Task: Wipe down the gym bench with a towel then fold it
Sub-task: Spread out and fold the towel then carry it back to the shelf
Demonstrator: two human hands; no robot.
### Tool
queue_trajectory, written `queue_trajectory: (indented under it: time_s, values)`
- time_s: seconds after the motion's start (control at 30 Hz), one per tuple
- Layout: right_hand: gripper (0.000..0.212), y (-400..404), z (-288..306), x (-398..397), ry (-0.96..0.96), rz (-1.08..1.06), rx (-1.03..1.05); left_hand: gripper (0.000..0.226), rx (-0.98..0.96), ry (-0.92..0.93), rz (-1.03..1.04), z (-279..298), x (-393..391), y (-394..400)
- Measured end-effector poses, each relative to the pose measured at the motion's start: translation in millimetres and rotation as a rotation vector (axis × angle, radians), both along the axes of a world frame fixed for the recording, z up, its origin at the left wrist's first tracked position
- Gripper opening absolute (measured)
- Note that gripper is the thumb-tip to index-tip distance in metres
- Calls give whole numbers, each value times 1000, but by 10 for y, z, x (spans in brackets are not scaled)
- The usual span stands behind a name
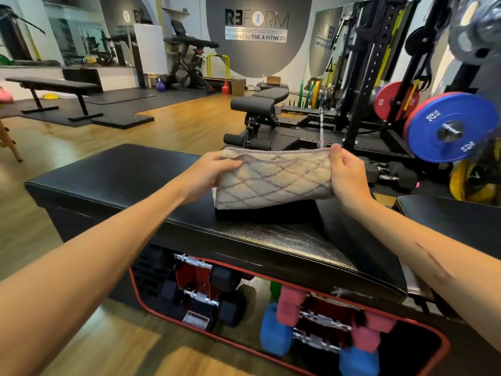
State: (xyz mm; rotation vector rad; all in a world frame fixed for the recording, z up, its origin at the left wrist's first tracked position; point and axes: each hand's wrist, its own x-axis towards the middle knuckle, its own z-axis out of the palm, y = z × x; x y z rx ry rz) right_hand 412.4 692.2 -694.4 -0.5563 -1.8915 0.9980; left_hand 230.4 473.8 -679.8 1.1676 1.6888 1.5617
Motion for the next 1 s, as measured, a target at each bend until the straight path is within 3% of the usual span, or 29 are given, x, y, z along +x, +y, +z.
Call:
queue_trajectory:
  time_s: [0.03,0.1,0.17,0.23,0.37,0.43,0.57,0.63,0.7,0.83,0.9,1.0]
  values:
    - [53,10,-2,-13,-8,-23,10,16,21,0,37,-37,5,64]
    - [47,21,-5,-43,-45,-53,52,12,81,173,160,-98,4,160]
    - [47,56,13,-130,-129,-91,100,17,131,414,310,-146,-30,238]
    - [49,148,67,-283,-219,-134,96,27,139,523,446,-193,-90,339]
    - [54,292,184,-685,-369,-124,-86,31,23,371,690,-278,-242,592]
    - [52,311,122,-782,-457,-44,-142,32,-68,299,718,-332,-320,670]
    - [30,426,-91,-806,-606,25,47,32,-163,388,574,-351,-424,770]
    - [37,471,-104,-872,-591,11,45,34,-217,451,538,-316,-451,802]
    - [49,467,-96,-926,-609,-28,-3,42,-293,480,550,-302,-466,808]
    - [28,462,-276,-950,-666,-118,94,54,-556,651,642,-359,-559,706]
    - [20,418,-342,-943,-705,-159,201,60,-548,608,682,-381,-590,643]
    - [31,413,-429,-984,-624,-271,207,52,-447,526,684,-457,-456,567]
